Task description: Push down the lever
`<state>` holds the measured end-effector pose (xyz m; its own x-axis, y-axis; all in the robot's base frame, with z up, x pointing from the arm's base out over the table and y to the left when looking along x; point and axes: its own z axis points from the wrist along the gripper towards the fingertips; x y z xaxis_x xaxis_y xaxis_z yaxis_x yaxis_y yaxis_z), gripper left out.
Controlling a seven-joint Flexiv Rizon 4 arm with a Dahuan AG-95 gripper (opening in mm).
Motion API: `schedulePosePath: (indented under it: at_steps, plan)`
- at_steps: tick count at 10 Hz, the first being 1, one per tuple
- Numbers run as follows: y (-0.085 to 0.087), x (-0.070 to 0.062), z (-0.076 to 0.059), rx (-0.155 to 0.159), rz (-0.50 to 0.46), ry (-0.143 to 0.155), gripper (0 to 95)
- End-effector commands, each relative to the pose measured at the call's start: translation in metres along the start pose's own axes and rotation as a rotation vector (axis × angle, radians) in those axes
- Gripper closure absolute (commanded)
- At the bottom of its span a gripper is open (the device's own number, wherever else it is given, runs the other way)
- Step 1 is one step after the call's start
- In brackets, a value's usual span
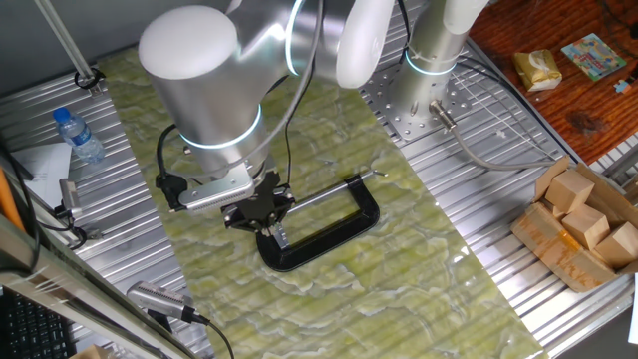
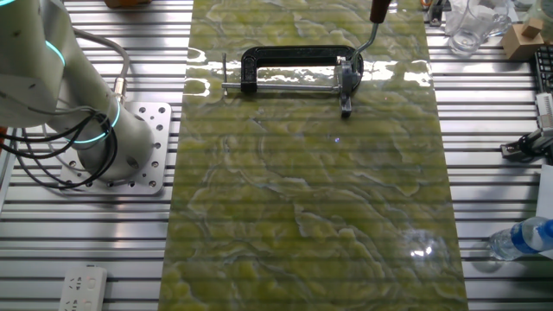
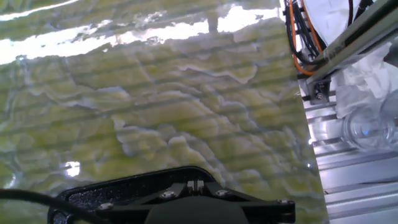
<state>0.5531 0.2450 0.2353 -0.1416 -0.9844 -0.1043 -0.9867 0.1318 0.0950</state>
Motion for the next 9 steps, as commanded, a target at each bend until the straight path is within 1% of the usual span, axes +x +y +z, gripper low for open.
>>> schedulePosePath:
  at_steps: [1, 2, 5, 8, 9]
  plan:
    - [-0.002, 0.007, 0.000, -0.002, -0.009, 0.011, 95.0]
    - [-0.002, 0.010, 0.001, -0.004, -0.009, 0.012, 95.0]
    - [-0.001, 0.022, 0.005, -0.004, -0.011, 0.028, 95.0]
    - [-0.001, 0.026, 0.003, -0.001, -0.024, 0.046, 95.0]
    - [0.000, 0.027, 0.002, 0.000, -0.029, 0.057, 95.0]
